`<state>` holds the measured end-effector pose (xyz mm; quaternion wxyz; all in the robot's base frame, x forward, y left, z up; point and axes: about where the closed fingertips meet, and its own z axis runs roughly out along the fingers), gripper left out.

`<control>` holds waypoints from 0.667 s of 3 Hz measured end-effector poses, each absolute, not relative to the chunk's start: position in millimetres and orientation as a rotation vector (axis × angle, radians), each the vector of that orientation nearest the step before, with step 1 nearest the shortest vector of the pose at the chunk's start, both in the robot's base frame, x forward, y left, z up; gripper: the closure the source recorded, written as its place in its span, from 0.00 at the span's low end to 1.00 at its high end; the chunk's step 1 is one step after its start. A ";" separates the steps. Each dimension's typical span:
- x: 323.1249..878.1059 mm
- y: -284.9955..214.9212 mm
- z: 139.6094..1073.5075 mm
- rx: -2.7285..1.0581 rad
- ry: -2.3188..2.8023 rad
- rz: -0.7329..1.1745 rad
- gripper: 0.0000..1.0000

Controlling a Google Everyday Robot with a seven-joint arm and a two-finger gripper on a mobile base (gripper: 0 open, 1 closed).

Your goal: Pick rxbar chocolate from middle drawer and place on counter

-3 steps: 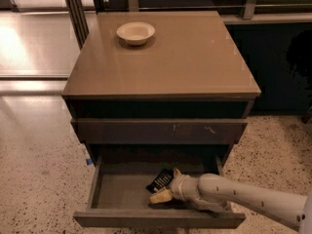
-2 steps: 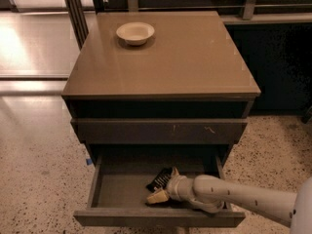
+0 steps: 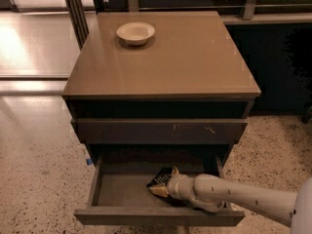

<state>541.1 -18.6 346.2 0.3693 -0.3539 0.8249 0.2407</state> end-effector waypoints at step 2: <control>541.1 -18.5 346.2 -0.908 2.117 0.618 0.87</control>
Offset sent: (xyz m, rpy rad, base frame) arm 0.0000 0.0000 0.0000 0.0000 0.0000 0.0000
